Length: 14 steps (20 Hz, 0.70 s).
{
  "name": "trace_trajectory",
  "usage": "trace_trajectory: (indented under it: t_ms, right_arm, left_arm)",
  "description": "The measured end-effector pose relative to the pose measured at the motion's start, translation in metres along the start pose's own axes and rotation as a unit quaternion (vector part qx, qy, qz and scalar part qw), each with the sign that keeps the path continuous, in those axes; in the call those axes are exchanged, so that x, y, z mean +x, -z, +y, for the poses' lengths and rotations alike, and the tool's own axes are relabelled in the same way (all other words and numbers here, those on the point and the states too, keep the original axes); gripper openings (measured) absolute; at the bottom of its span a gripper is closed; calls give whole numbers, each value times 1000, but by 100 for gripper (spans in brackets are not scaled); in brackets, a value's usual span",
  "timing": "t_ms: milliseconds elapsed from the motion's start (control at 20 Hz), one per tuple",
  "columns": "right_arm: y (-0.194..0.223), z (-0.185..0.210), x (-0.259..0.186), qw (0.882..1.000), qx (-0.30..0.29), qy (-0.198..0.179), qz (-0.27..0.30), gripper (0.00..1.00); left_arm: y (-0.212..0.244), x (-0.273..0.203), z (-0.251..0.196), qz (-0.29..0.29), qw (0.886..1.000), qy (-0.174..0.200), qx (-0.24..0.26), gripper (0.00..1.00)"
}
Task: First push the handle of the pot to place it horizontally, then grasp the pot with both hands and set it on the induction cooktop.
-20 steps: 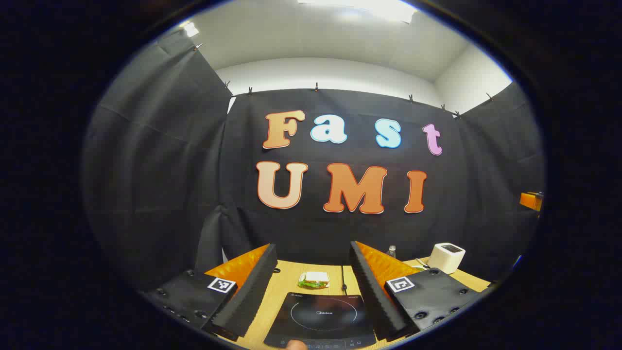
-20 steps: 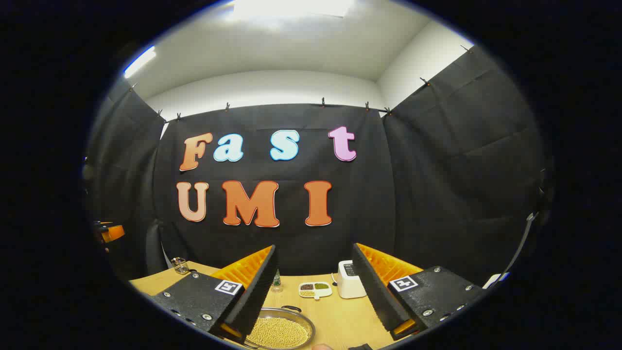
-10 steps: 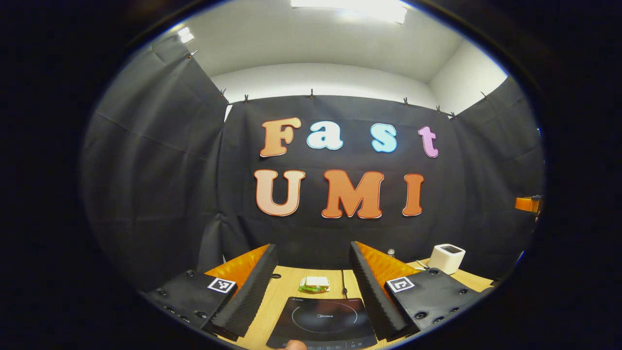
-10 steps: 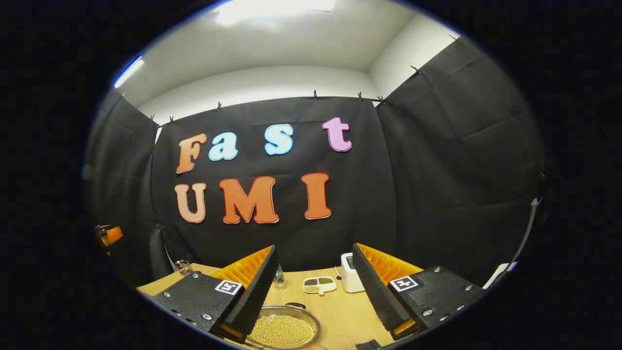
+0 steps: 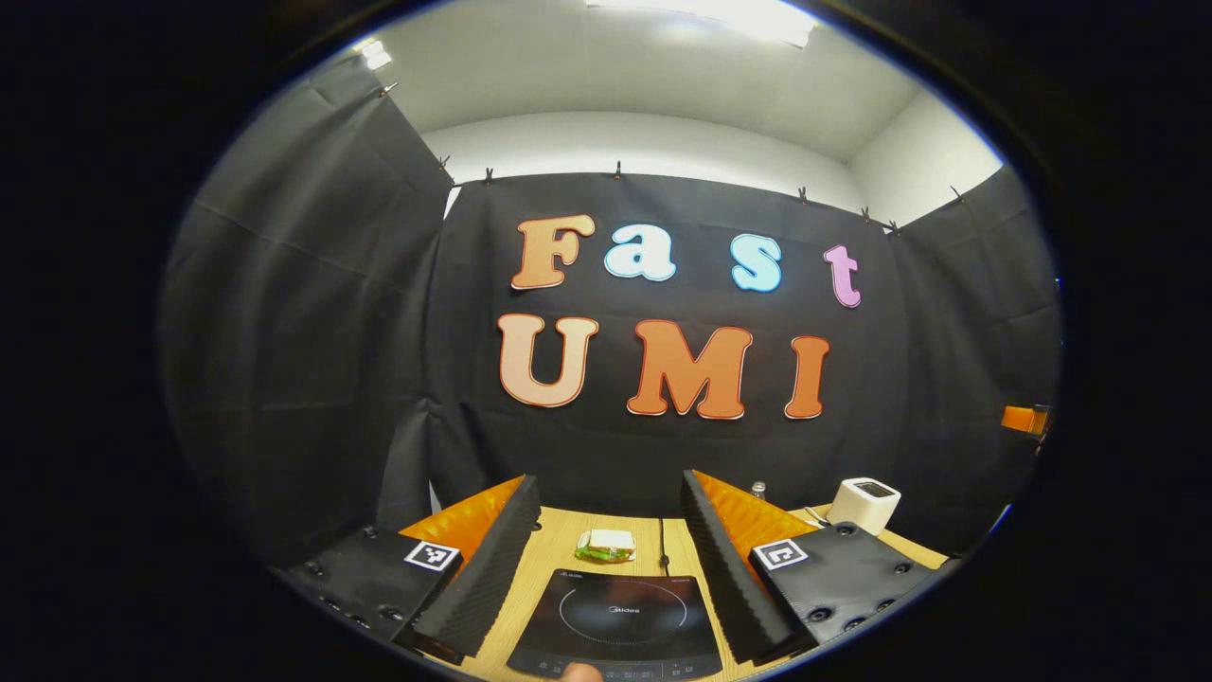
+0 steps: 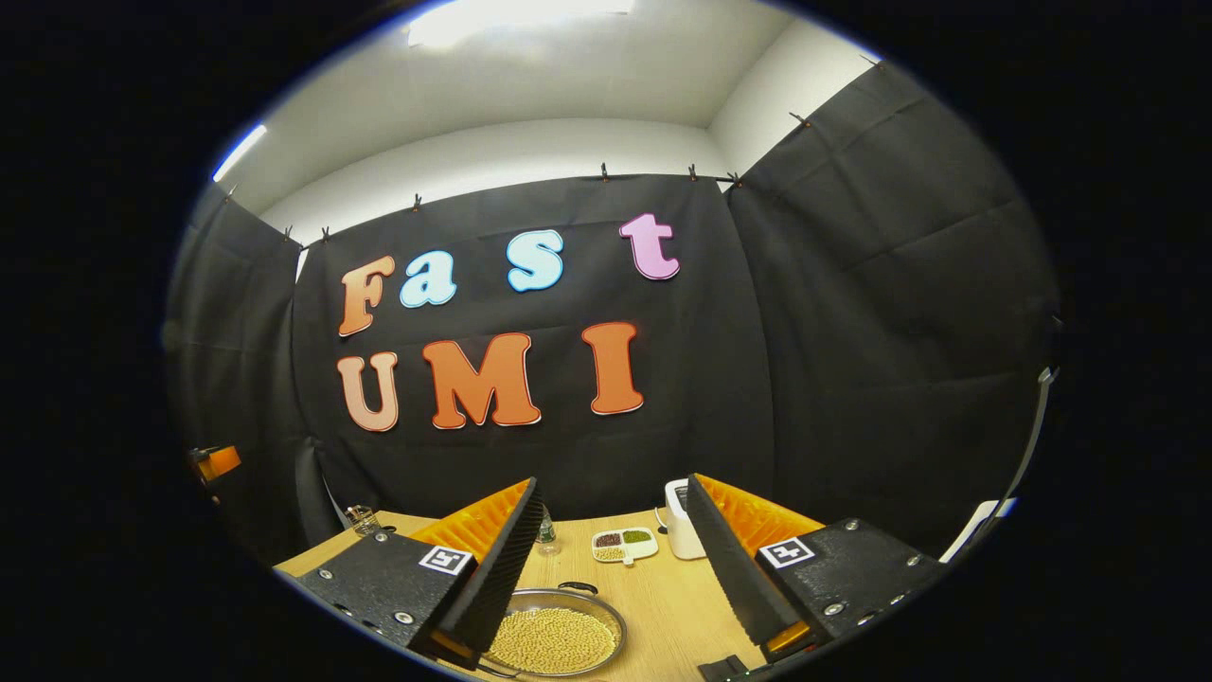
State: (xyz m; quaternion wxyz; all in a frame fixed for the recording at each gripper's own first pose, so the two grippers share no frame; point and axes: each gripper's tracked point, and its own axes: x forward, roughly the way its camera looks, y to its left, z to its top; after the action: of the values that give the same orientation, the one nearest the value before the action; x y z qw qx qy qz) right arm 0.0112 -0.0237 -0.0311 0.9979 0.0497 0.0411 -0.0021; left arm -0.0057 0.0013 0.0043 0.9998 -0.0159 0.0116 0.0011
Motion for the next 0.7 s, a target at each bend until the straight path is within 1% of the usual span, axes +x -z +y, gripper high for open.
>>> trace_trajectory:
  t_ms: [150, 250, 350, 400, 450, 550, 600, 650, 700]
  right_arm:
    - [9, 3, 3, 1000, 13, -9, 15, 94]
    - [14, 4, 4, 999, 21, -14, 23, 90]
    - [17, 5, 7, 999, 25, -17, 28, 80]
    - [19, 6, 8, 999, 21, -20, 28, 72]
    - [23, 6, 9, 999, 11, -19, 30, 61]
    - [27, 3, 13, 999, -10, -11, 31, 53]
    - [32, 4, 14, 999, -17, -11, 36, 46]
    - [35, 5, 16, 999, -15, -10, 39, 44]
    - [37, 5, 17, 999, -12, -9, 43, 37]
  left_arm:
    - [3, -1, -1, 4, 1000, 1, -1, 97]
    - [1, -3, 0, 3, 1000, 1, 0, 97]
    - [2, -3, 0, 3, 1000, -2, -4, 97]
    - [2, -4, 0, 4, 1000, -1, -5, 97]
    - [3, -4, -1, 4, 1000, 1, -4, 97]
    - [3, -5, -2, 5, 1000, 4, -1, 97]
    - [6, -4, -2, 7, 1000, 4, -2, 98]
    - [7, -5, -2, 9, 1000, 5, -3, 98]
    - [9, -4, 0, 10, 1000, 4, -5, 98]
